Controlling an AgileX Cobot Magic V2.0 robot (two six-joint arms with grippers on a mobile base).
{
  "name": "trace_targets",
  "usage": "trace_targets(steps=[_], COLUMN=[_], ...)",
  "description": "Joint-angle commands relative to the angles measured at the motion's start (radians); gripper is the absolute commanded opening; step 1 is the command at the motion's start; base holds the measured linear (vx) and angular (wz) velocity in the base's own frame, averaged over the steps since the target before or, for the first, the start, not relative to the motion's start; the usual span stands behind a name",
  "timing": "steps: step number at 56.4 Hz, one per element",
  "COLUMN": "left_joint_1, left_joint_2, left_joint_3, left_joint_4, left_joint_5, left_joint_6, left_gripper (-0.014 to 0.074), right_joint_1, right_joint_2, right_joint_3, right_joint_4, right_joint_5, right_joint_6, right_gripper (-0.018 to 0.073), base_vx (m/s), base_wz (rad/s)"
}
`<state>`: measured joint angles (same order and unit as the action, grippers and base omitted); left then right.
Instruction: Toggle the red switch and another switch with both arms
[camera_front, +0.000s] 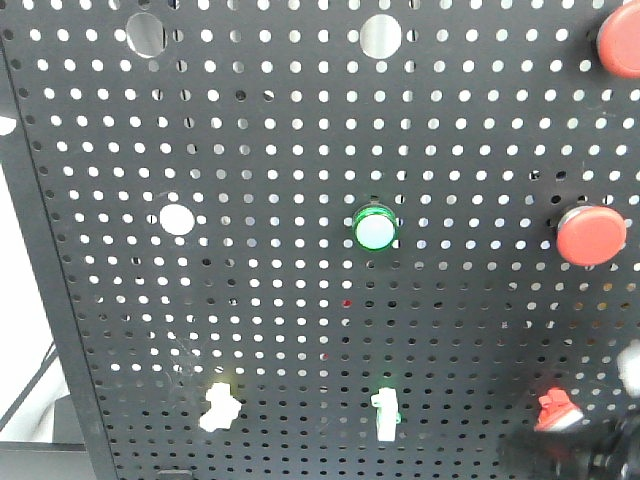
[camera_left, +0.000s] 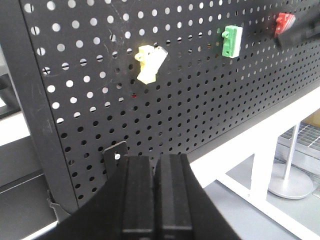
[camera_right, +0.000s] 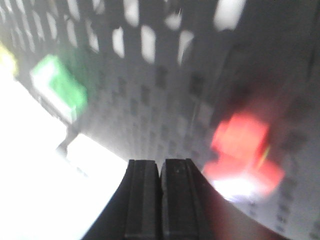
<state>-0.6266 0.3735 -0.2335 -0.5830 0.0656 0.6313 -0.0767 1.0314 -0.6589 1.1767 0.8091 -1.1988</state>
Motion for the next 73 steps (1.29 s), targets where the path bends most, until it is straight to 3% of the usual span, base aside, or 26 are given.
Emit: trace_targets(steps=[1,15,34,50,73], left_joint_1=[-0.002,-0.002,-0.002,-0.002,-0.002], left_joint_2=[0.006,0.006,0.006,0.006,0.006], left_joint_3=[-0.028,-0.028,-0.028,-0.028,-0.028], left_joint_4=[-0.003,-0.003,-0.007,-0.007,-0.007], left_joint_5=[-0.074,-0.075,-0.051,-0.051,-0.053], left_joint_6=[-0.002,-0.002,-0.043,-0.065,-0.066], left_gripper=[0.0003,0.0003,0.0003,0.0003,0.0003], right_joint_1=[-0.005,-0.005,-0.005,-0.005,-0.005], right_joint_2=[-0.003,-0.081,-0.561,-0.921,-0.992], right_joint_3=[-0.029,-0.004,0.227,0.318,0.335], right_joint_4=[-0.046,-0.123,-0.139,-0.168,-0.157], right_joint_5=[-0.044,-0.002,-0.186,-0.338,-0.331], right_joint_6=[0.039,0.071,0.091,0.084,0.087], right_gripper=[-0.0006,-0.0006,-0.0006,-0.0006,-0.0006], base_vx=[0.00,0.00,0.00,0.00,0.00], base_wz=[0.00,0.00,0.00,0.00,0.00])
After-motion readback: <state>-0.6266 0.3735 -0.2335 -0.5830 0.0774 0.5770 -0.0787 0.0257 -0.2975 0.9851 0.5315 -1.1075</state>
